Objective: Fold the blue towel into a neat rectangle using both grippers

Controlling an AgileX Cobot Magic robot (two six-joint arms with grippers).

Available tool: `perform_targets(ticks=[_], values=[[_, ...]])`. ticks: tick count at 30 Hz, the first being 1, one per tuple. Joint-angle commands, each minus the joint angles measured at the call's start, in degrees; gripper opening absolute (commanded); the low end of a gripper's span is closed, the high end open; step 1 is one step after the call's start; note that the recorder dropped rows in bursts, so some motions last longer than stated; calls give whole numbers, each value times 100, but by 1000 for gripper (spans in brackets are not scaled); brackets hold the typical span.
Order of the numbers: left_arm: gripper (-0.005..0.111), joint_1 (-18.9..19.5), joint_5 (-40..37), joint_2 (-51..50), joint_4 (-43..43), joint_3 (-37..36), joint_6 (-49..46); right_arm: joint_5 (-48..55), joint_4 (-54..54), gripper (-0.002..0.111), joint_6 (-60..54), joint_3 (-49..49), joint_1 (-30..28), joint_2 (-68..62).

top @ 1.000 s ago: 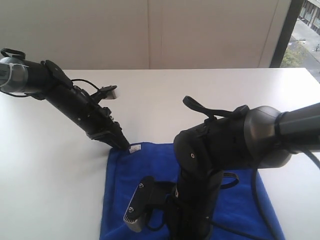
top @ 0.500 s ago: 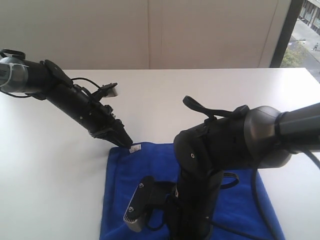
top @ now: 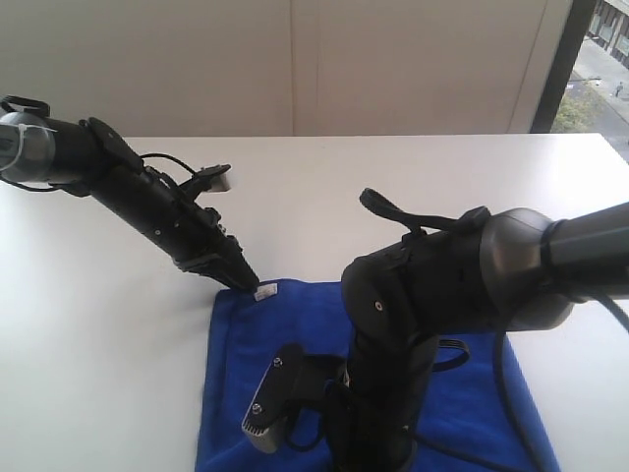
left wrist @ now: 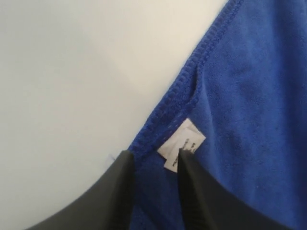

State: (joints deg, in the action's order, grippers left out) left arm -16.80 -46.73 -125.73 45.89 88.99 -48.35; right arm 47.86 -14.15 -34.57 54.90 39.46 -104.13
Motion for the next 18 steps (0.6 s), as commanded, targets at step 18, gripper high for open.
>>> perform_targets(ticks=[18], values=[[38,-152,46,75,73,-25,-175,-205,53,22,19,-31,-29,35]])
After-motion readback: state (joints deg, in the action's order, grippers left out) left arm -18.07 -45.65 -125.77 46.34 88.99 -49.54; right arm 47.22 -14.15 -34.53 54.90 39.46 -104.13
